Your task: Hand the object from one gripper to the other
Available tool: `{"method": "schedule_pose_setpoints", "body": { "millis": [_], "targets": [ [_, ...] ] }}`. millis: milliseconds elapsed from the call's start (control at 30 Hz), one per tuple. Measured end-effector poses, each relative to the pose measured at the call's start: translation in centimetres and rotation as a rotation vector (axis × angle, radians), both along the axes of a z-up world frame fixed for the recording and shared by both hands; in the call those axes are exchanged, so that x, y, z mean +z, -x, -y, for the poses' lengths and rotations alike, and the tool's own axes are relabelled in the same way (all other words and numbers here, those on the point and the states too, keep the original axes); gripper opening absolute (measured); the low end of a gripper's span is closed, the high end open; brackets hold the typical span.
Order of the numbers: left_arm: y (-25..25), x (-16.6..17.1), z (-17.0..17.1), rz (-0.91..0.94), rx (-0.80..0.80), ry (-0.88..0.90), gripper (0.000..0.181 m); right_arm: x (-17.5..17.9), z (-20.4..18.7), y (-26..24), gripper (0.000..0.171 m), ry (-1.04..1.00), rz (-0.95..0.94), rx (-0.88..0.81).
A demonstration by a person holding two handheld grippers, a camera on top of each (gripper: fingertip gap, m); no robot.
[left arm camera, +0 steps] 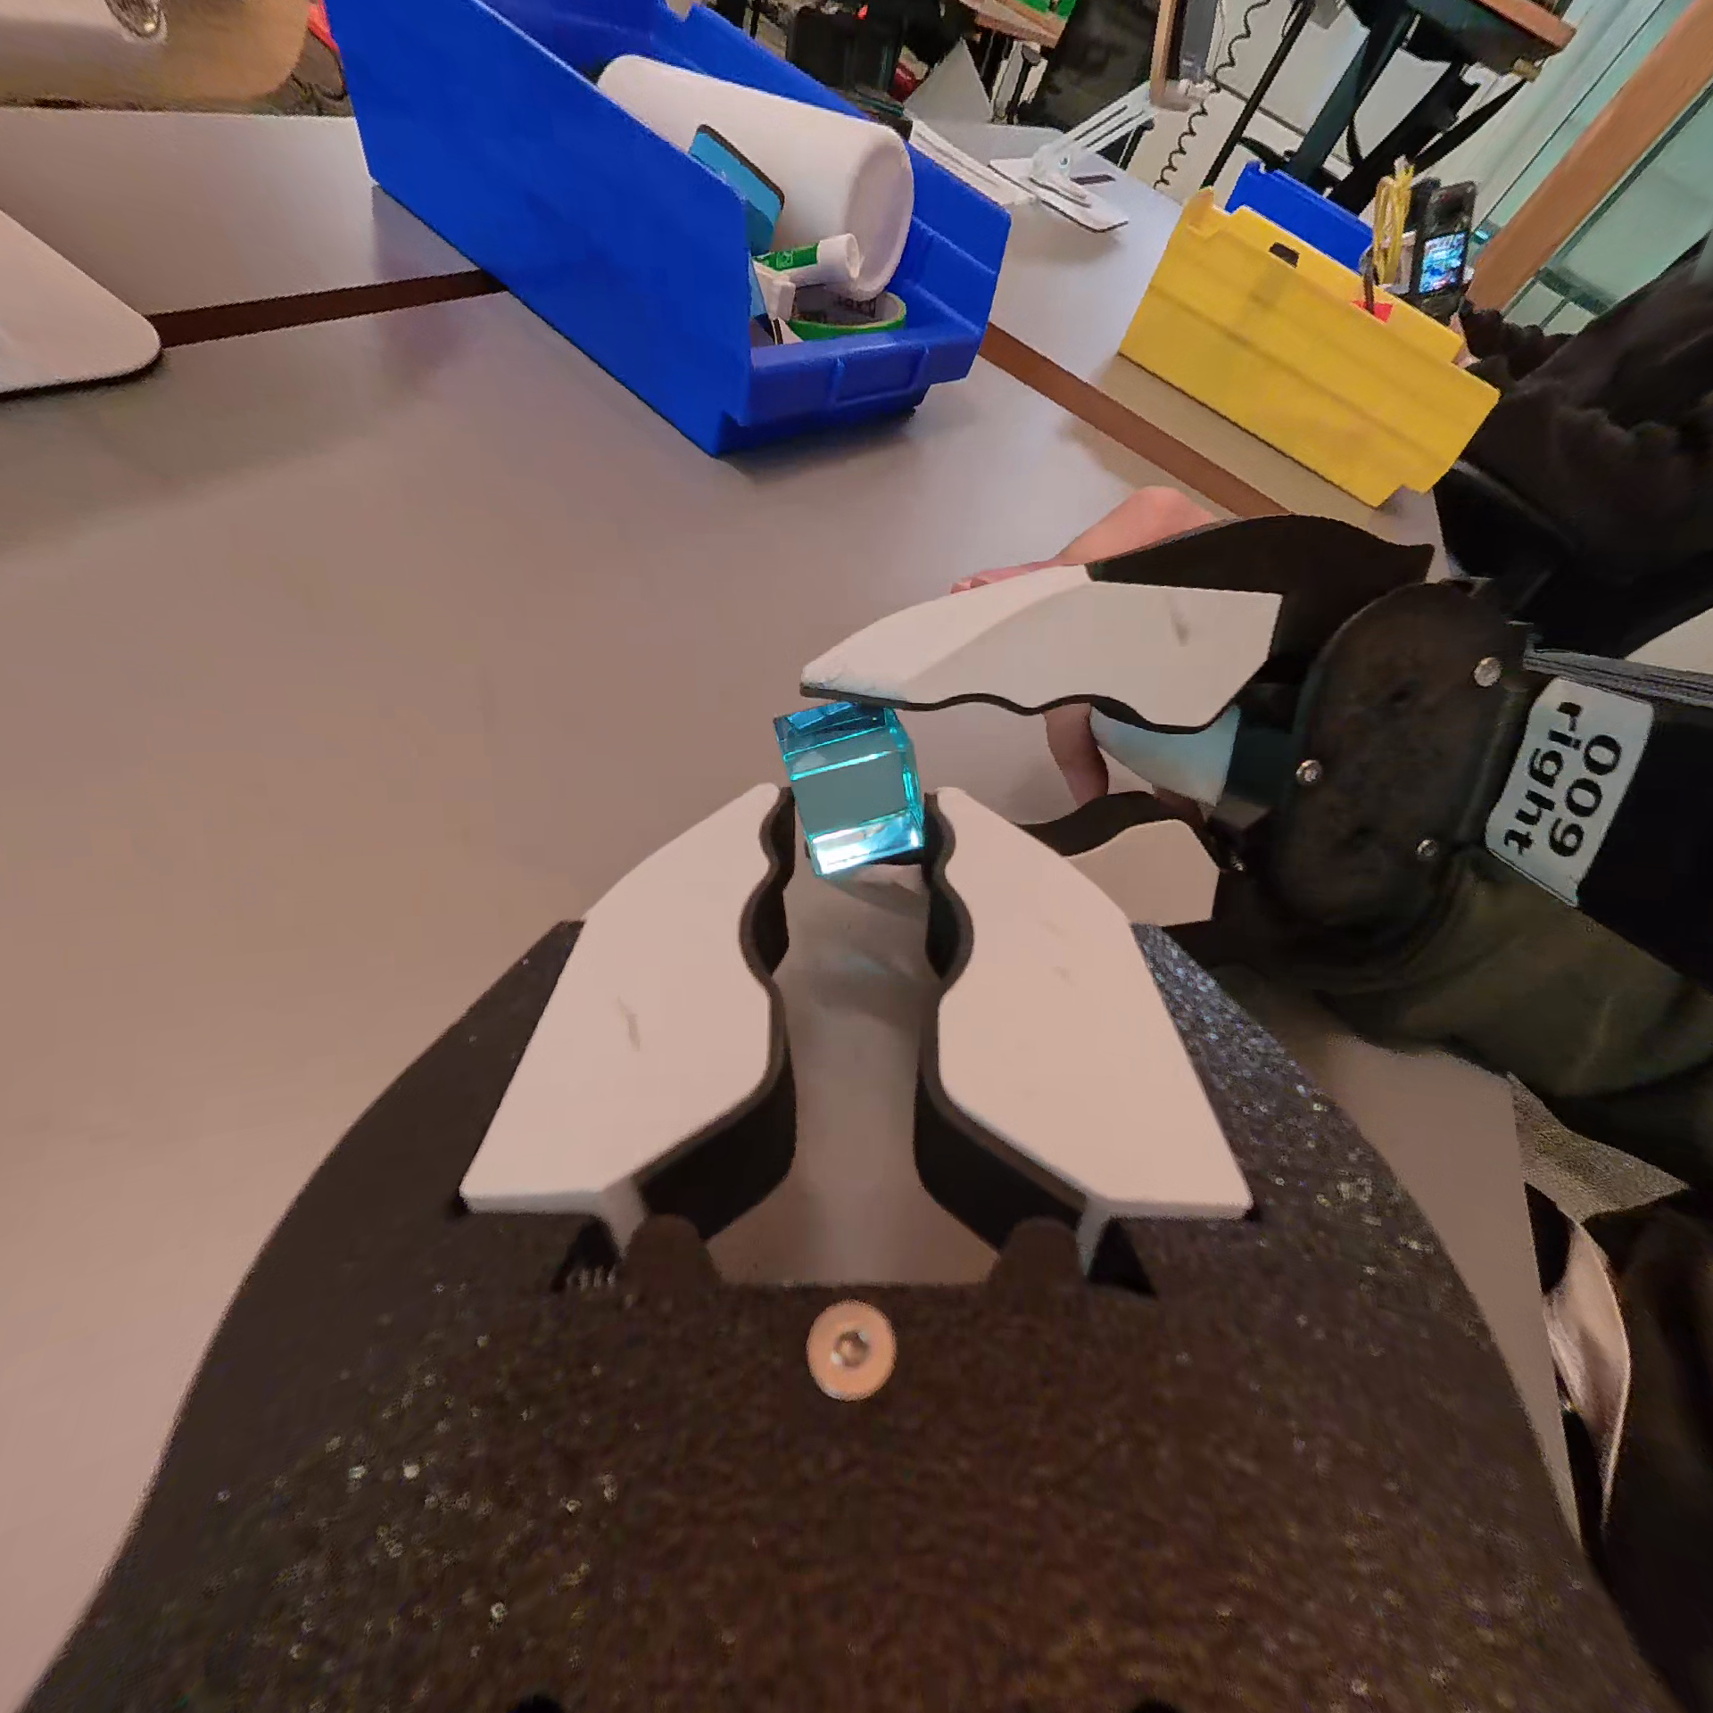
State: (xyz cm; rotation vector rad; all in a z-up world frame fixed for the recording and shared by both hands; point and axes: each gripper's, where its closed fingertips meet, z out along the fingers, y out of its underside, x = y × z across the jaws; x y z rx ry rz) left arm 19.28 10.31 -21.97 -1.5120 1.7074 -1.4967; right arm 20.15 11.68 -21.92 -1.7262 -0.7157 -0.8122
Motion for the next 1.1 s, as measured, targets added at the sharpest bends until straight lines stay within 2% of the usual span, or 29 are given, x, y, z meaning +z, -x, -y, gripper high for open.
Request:
{"method": "schedule_pose_setpoints", "body": {
  "millis": [33, 67, 133, 200, 300, 367, 400, 467, 567, 667, 733, 867, 1000, 1100],
  "targets": [
    [0.1, 0.0, 0.0, 0.007, -0.016, 0.006, 0.026, 0.0, 0.0, 0.0, 0.032, -0.003, -0.001, 0.003],
    [0.2, 0.0, -0.1, 0.007, -0.036, 0.02, 0.025, 0.0, 0.0, 0.2, 0.032, -0.004, -0.018, 0.018],
    [0.6, 0.2, -0.4, 0.031, -0.089, 0.039, 0.025, 0.0, 0.1, 1.0, 0.042, 0.005, -0.165, 0.108],
    [1.0, 0.7, -1.1, 0.077, -0.123, 0.077, 0.025, 0.5, 0.7, 2.5, 0.053, 0.012, -0.495, 0.258],
    [2.7, 3.0, -0.6, 0.201, -0.288, 0.223, 0.025, 2.8, 1.6, 3.7, 0.069, 0.009, -1.043, 0.449],
    [4.0, 4.8, -0.2, 0.275, -0.383, 0.331, 0.025, 4.3, 2.2, 4.0, 0.064, 0.001, -1.279, 0.558],
    [4.3, 5.2, -0.1, 0.299, -0.406, 0.352, 0.025, 4.7, 2.3, 4.1, 0.061, -0.009, -1.33, 0.582],
    [5.0, 5.5, 0.4, 0.319, -0.463, 0.349, 0.025, 4.6, 2.2, 4.3, 0.047, -0.028, -1.332, 0.577],
    [5.2, 5.1, 1.1, 0.32, -0.487, 0.305, 0.025, 4.5, 2.0, 5.1, 0.044, -0.02, -1.351, 0.588],
    [4.8, 4.9, 1.0, 0.316, -0.462, 0.281, 0.025, 4.8, 2.1, 5.5, 0.026, -0.025, -1.371, 0.625],
    [4.6, 4.7, 0.8, 0.318, -0.443, 0.242, 0.025, 4.5, 2.0, 5.4, 0.026, -0.009, -1.338, 0.606],
    [2.5, 4.2, -0.6, 0.32, -0.238, 0.104, 0.024, 3.8, 1.2, 3.1, 0.026, -0.087, -1.107, 0.413],
    [0.5, 3.9, -1.0, 0.284, -0.038, -0.005, 0.047, 2.0, 0.6, -0.4, 0.026, -0.11, -0.761, 0.099],
    [-0.6, 2.9, -1.0, 0.208, 0.11, -0.059, 0.049, 1.6, 0.4, -0.8, 0.026, -0.116, -0.753, 0.04]
  ]
}}
